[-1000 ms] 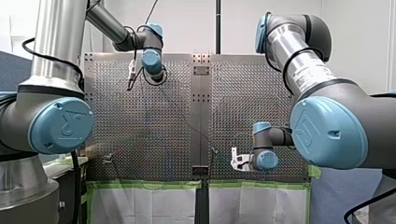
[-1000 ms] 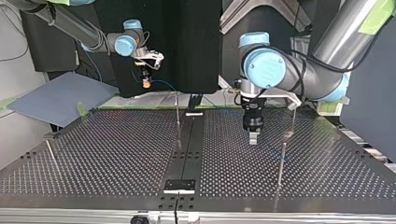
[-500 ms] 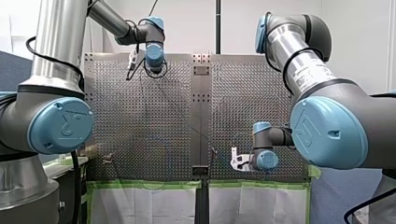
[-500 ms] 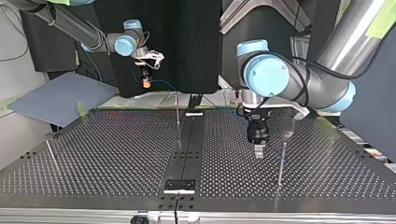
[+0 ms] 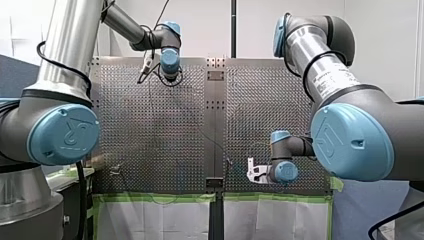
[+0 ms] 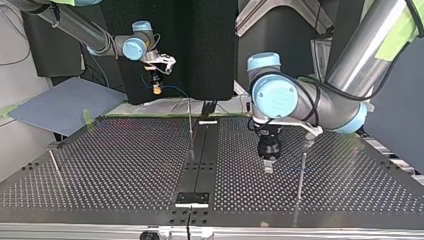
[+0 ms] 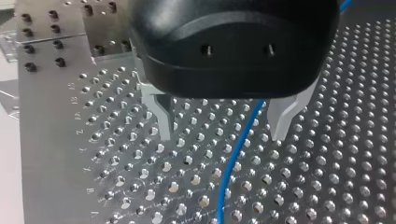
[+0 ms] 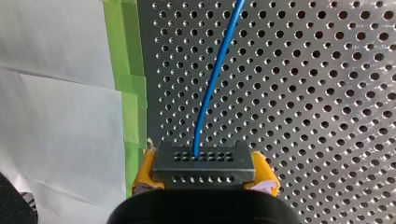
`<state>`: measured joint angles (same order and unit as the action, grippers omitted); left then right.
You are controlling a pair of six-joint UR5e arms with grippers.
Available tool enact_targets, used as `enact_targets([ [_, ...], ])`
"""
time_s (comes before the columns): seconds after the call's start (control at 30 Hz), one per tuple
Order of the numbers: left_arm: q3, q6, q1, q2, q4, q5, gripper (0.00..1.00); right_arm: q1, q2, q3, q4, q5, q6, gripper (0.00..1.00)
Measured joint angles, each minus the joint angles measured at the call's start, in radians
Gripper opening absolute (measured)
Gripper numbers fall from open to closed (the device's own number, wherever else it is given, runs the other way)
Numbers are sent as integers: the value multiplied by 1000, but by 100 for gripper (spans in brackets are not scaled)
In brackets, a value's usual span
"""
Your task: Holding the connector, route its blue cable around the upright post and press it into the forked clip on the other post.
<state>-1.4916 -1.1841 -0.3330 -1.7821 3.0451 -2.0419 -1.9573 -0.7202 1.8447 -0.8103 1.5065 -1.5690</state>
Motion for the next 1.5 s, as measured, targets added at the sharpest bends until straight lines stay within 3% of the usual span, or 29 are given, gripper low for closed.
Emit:
enact_targets([
  [0.27, 32, 62, 10, -2, 27, -3, 98, -1, 0, 0, -1, 0, 0, 0],
  [0.5, 30, 69, 3, -4, 55, -3, 98, -1, 0, 0, -1, 0, -1, 0],
  [0.7, -9, 66, 1, -12, 46, -7, 98, -1, 0, 0, -1, 0, -2, 0],
  [1.03, -29, 76, -24, -106, 52, -70, 98, -1, 0, 0, 3, 0, -2, 0],
  [1.5, -63, 55, -48, -218, 15, -80, 98, -1, 0, 0, -4, 0, -3, 0],
])
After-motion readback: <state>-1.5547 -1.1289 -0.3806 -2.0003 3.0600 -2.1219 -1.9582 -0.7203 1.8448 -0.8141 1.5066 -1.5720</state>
